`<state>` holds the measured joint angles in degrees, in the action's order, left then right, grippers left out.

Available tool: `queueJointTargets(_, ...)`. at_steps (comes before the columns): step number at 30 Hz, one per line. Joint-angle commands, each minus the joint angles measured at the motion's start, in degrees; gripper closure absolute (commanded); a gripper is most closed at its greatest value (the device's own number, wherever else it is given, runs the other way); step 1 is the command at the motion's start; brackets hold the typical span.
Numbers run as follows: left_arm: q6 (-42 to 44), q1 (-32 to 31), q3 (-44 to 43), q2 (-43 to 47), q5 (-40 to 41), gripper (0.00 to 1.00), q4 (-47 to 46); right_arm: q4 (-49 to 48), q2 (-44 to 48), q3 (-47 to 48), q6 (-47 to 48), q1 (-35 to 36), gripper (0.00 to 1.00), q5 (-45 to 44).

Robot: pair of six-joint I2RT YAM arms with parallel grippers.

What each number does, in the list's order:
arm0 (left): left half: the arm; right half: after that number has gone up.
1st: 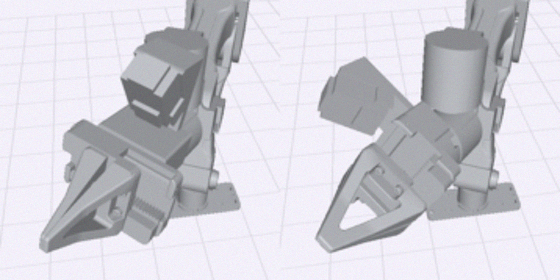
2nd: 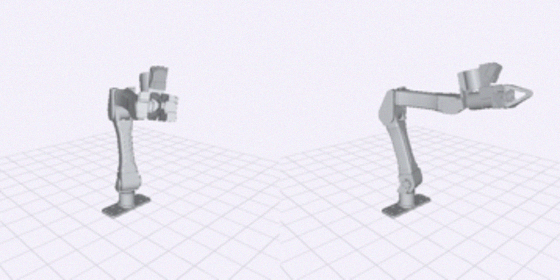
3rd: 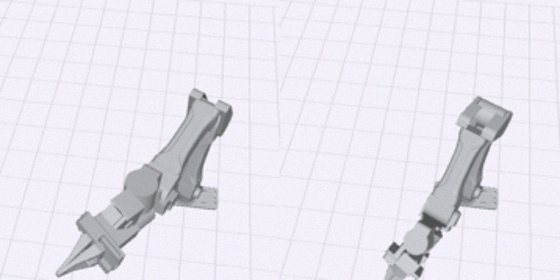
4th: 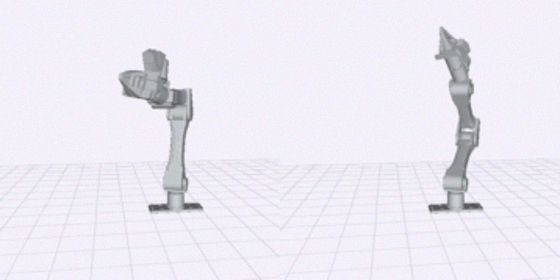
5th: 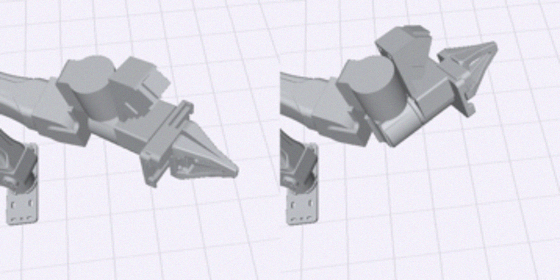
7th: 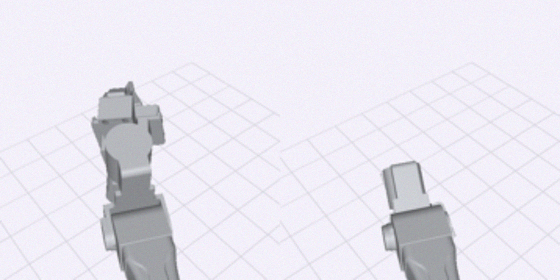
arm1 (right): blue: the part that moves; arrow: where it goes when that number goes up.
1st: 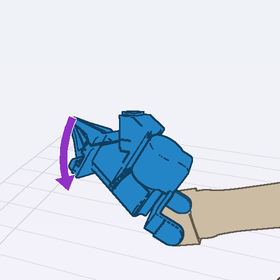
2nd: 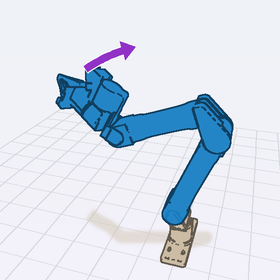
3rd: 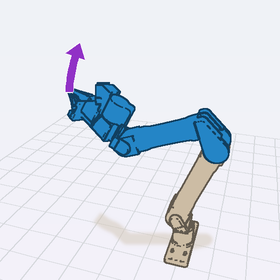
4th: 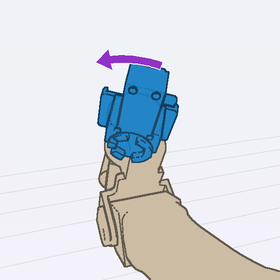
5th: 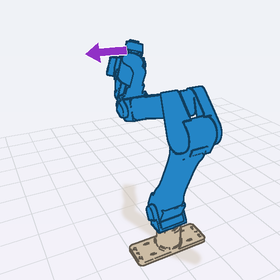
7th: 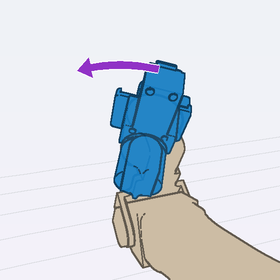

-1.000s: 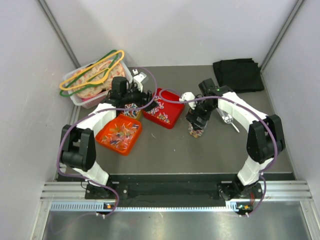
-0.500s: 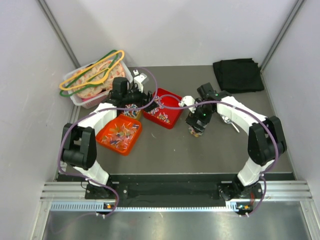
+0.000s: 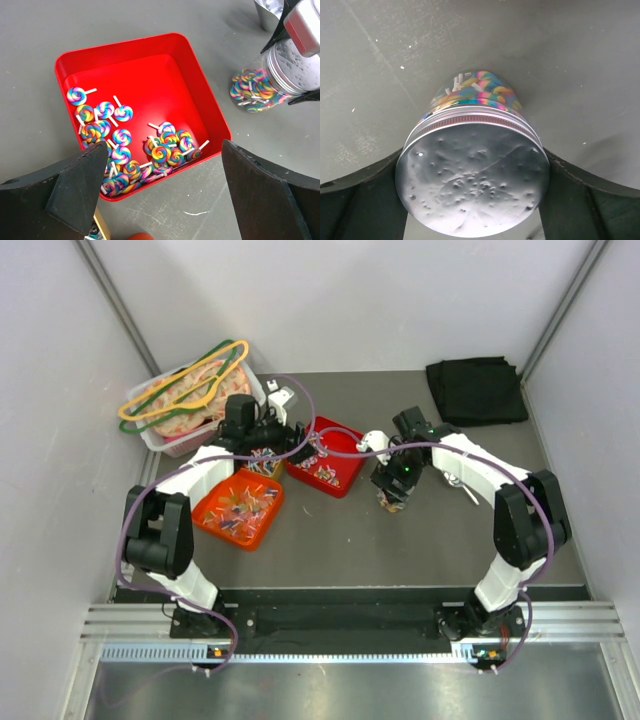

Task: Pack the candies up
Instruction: Pick up the packing bottle from the center of the board.

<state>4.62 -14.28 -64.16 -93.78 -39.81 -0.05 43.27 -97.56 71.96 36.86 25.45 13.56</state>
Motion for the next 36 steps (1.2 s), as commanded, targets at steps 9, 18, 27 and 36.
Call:
queueJointTargets(9, -0.84, 0.05, 0.53, -2.37, -5.45, 0.01, -5.48, -0.90, 3.16, -0.95, -0.74, 0.48, 0.52, 0.32)
queueJointTargets(18, 6.27, -2.94, 1.67, -2.82, -6.94, 0.01, -4.07, 4.10, 5.54, 8.09, -2.32, -1.63, 0.50, 2.07)
queueJointTargets(27, 1.18, -6.90, 5.80, -1.06, -15.11, 0.01, -13.47, 7.44, 4.31, 15.57, -6.53, -3.92, 0.49, 9.28)
queueJointTargets(36, -14.54, -8.31, 13.36, -1.32, -19.87, 0.01, -39.12, 11.66, 3.95, 19.44, -7.42, -5.67, 0.48, 21.66)
